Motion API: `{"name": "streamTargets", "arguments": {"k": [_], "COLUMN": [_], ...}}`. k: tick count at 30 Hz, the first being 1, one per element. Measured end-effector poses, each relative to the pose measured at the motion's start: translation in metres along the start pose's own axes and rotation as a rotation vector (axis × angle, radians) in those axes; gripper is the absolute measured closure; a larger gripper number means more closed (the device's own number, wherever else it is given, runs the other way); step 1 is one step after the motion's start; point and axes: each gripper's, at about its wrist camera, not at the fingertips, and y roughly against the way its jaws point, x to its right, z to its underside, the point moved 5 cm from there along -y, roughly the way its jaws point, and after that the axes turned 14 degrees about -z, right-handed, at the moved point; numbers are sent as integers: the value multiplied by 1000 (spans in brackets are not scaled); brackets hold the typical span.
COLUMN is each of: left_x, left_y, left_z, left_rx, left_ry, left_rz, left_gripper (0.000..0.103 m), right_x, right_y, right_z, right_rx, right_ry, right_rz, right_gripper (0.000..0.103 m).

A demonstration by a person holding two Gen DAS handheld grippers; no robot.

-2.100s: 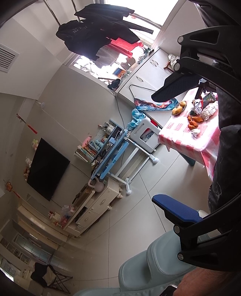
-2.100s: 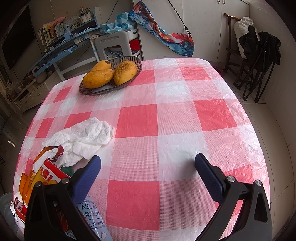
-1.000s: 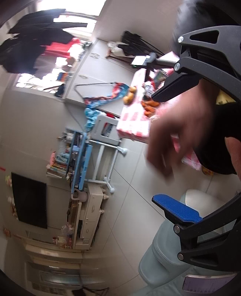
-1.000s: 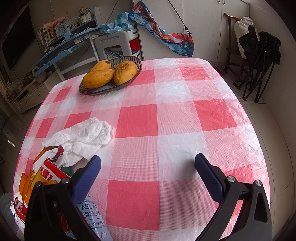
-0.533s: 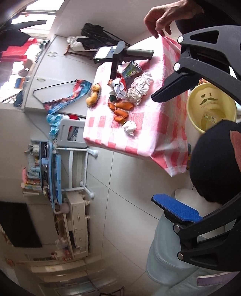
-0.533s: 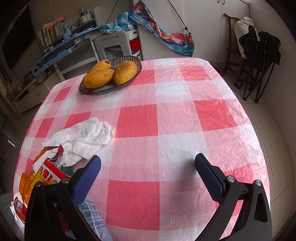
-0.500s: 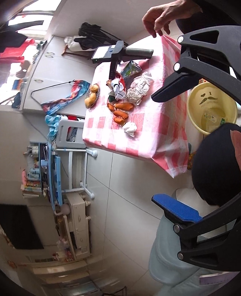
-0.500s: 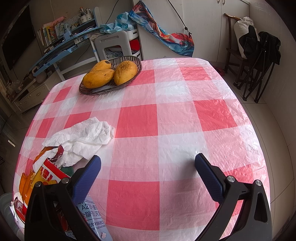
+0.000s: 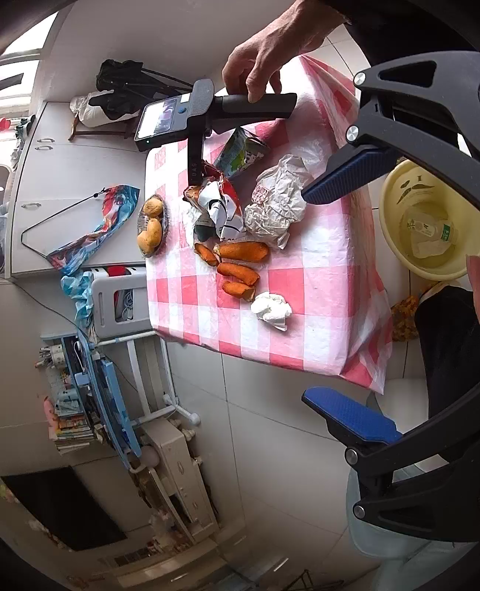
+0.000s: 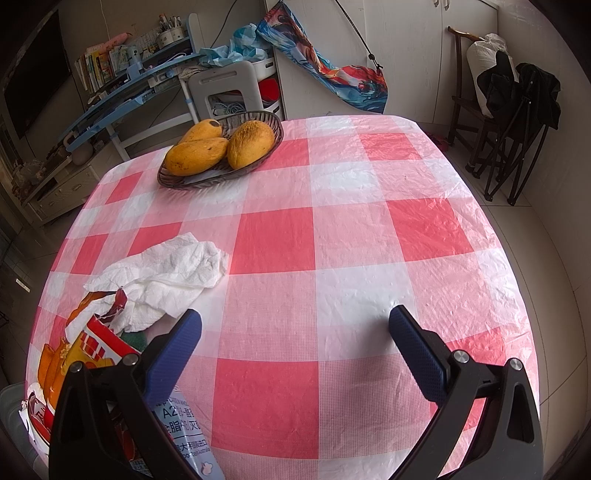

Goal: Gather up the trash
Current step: 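Raise both tools from rest and bring them over the table items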

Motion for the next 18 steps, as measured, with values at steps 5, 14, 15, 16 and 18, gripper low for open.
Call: {"name": "streamTargets", "arguments": {"k": [5, 14, 15, 16, 18], "left_x": [9, 10, 10, 11, 11], "left_y": [-12, -30, -32, -34, -38], "left_z": [-2, -4, -4, -4, -4], "left_rx": [-21, -50, -53, -56, -61], "left_ry": [-10, -20, -21, -22, -22], "left_rz": [12, 16, 15, 16, 15], "left_gripper": [8, 8, 8, 8, 8], "right_x": [1, 1, 1, 1, 1], "right_y": [0, -1, -1, -1, 0], "right_z": [0, 0, 0, 0, 1], "right_rx": [0, 0, 0, 0, -11], "right_ry": [-1, 0, 0, -1, 8], "right_rz": [0, 0, 0, 0, -7], "right_gripper": [6, 6, 6, 6, 6]}}
